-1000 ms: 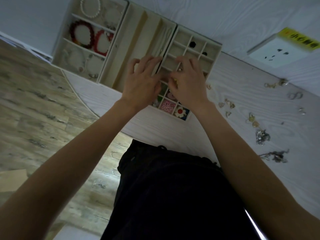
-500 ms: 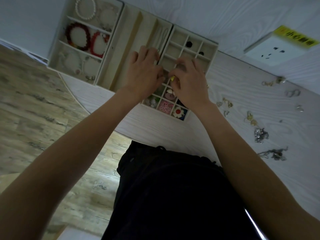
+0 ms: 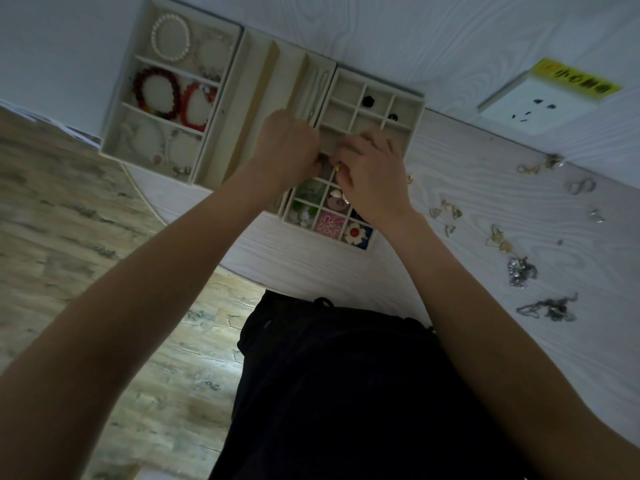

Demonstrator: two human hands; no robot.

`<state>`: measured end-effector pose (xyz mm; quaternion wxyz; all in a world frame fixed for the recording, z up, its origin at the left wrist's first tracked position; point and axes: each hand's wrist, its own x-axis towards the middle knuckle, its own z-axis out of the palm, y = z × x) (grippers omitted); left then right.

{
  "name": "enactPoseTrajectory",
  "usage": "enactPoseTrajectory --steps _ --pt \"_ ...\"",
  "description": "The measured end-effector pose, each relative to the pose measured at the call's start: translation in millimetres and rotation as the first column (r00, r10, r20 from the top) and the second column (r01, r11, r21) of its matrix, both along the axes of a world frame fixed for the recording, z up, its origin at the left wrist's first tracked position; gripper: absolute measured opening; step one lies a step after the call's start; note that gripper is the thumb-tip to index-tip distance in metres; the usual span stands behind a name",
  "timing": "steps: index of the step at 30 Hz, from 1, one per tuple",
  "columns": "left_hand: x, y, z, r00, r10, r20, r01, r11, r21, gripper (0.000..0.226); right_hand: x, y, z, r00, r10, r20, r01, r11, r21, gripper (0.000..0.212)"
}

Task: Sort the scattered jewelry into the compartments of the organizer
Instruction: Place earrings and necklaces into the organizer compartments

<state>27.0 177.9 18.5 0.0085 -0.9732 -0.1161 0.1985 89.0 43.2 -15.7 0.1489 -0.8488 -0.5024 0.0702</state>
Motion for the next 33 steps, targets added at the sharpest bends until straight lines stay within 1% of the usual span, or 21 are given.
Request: enactPoseTrajectory --steps 4,8,11,13,15,17,18,21,24,28,30,32,33 --pt "-5 -16 -6 0.98 0.182 0.077 -0.184 0.982 0.029 0.03 0 -1 -1 1.0 0.012 0.019 -0.012 0.999 0.031 0.025" --pt "-6 -24 -13 0.931 0.348 0.113 -0.353 0.935 0.024 0.024 -2 -1 -2 1.0 0.012 -0.014 -0.012 1.0 0.02 0.029" --pt "-12 -27 -12 0.887 0.441 0.14 -0.441 0.897 -0.033 0.025 -7 2 -4 0.999 0.015 -0.031 -0.016 1.0 -0.022 0.034" --pt "-25 -25 -13 0.851 0.46 0.254 -0.452 0.887 -0.092 0.028 -9 4 -5 0.999 0.021 -0.042 -0.023 0.998 -0.051 0.038" --pt "-44 -20 -16 0.8 0.418 0.43 -0.375 0.908 -0.185 0.026 -9 6 -5 0.998 0.025 -0.061 -0.03 0.997 -0.078 0.043" --pt "-62 -17 -25 0.766 0.334 0.55 -0.251 0.942 -0.223 0.021 -9 6 -4 0.996 0.026 -0.081 -0.033 0.995 -0.095 0.047" --pt "-68 -16 -30 0.779 0.288 0.557 -0.205 0.956 -0.208 0.021 -9 6 -3 0.996 0.028 -0.085 -0.036 0.995 -0.097 0.048" --pt "-72 -15 -36 0.85 0.151 0.504 -0.106 0.987 -0.117 0.026 -8 5 -2 0.998 0.035 -0.058 -0.041 0.994 -0.101 0.045" --pt "-68 -13 -36 0.876 0.062 0.478 -0.051 0.998 -0.037 0.026 -8 4 -3 0.999 0.023 -0.039 -0.026 0.995 -0.093 0.04" --pt "-67 -9 -34 0.888 0.023 0.46 -0.052 0.997 0.05 0.023 -11 7 -4 0.999 0.028 -0.039 -0.033 0.993 -0.115 0.046" --pt "-66 -10 -33 0.883 0.022 0.468 -0.062 0.996 0.07 0.022 -11 7 -2 0.998 0.033 -0.052 -0.039 0.993 -0.11 0.042" --pt "-66 -14 -33 0.877 0.034 0.48 -0.077 0.995 0.07 0.024 -8 2 4 0.998 0.021 -0.052 -0.023 0.999 -0.04 0.031" --pt "-66 -17 -33 0.871 0.053 0.488 -0.093 0.994 0.059 0.025 -6 -3 8 0.998 -0.004 -0.063 0.006 1.0 0.028 0.027"
